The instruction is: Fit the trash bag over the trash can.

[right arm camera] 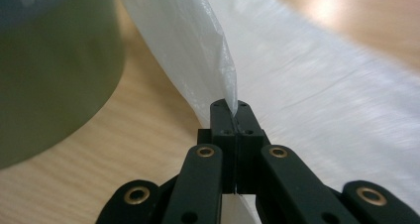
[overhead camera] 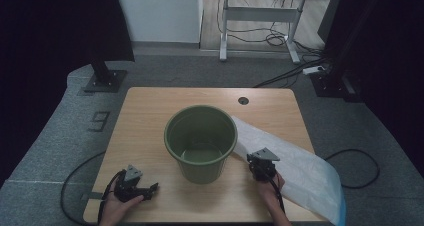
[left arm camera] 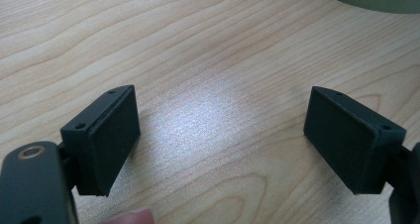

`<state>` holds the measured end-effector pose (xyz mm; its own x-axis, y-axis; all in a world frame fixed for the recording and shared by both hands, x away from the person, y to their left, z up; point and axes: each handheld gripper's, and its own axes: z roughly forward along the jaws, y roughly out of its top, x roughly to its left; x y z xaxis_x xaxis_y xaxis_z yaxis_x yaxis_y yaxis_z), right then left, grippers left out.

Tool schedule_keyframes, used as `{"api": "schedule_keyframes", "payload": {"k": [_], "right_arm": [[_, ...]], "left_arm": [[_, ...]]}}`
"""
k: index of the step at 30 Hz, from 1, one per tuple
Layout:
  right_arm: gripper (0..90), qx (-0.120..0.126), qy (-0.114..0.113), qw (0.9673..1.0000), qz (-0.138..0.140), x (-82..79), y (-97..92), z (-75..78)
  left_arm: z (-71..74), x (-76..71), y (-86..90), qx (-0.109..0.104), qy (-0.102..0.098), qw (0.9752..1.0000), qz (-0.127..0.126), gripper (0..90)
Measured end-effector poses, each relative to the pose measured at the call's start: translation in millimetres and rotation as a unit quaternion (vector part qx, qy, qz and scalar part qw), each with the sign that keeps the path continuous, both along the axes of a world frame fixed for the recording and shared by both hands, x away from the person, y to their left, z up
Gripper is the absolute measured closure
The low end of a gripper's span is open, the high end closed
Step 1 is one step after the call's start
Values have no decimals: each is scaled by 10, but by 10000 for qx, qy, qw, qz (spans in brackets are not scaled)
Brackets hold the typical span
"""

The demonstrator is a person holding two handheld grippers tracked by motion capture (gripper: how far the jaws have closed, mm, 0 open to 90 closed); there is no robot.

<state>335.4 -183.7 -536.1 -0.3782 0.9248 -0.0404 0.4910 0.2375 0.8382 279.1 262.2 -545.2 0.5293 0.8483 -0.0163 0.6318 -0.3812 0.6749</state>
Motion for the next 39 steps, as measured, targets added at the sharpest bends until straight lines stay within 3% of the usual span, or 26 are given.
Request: {"api": "schedule_keyframes", "payload": {"k": [3,4,6,7,8,11,21,29,35,36,37,39], "right_arm": [[890,95,-184,9997,-109,-25,-78,126],[889,247,-387,9988,-154,-48,-160,297],[889,300,-446,9984,-163,-57,-184,361],[889,486,-653,9964,-230,-76,-258,552],[889,486,-653,9964,-230,-76,-258,552],[889,782,-899,9922,-369,-93,-365,799],[890,1176,-1359,9829,-412,-169,-469,1203],[890,1678,-1733,9696,-406,-262,-522,1436],[890,1941,-2109,9574,-343,-355,-494,1613],[890,1982,-2187,9549,-311,-379,-481,1653],[890,2037,-2349,9499,-303,-419,-463,1718],[890,2066,-2397,9482,-291,-431,-459,1746]], "left_arm": [[0,0,1,9,-4,10000,-1,140],[0,0,1,9,-4,10000,-2,140],[0,1,1,9,-5,10000,-2,140],[0,1,1,10,-5,10000,-2,140],[0,0,0,9,-2,10000,-2,140],[0,0,0,9,-5,10000,-1,141],[1,0,1,9,-4,10000,-2,141],[1,-1,0,4,2,10000,8,142],[1,0,2,8,-5,10000,40,142],[0,0,2,7,-7,10000,48,143],[1,0,3,9,-4,10000,51,143],[3,1,5,13,2,10000,56,143]]}}
